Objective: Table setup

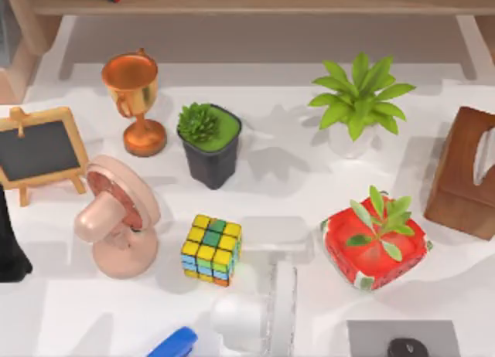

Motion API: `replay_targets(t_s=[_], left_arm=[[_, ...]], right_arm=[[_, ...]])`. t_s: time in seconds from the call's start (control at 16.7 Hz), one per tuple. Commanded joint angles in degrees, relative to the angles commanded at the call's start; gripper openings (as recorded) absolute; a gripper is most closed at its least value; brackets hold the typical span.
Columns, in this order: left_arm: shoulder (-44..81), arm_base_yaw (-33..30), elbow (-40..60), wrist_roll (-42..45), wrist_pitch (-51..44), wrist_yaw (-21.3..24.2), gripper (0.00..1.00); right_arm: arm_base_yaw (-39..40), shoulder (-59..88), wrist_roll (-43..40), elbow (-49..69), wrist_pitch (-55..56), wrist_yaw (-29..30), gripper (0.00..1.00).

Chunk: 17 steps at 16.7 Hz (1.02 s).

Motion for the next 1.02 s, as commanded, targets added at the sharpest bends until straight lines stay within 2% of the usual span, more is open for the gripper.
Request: replay_targets(t_s=[0.3, 0.48, 1.02], left_arm=[[0.0, 0.0, 0.0, 0.0, 0.0, 0.0, 1.0], [0.0, 0.0, 0.0, 0.0, 0.0, 0.0, 1.0], [0.0, 0.0, 0.0, 0.0, 0.0, 0.0, 1.0]], right_arm=[[-0.2, 0.4, -1.0, -1.5, -1.0, 0.2, 1.0], [1.2, -4.8, -5.0, -5.1, -4.3, 1.4, 1.0], [9.0, -43.3, -32.4, -26.7, -23.3, 8.4, 1.0]])
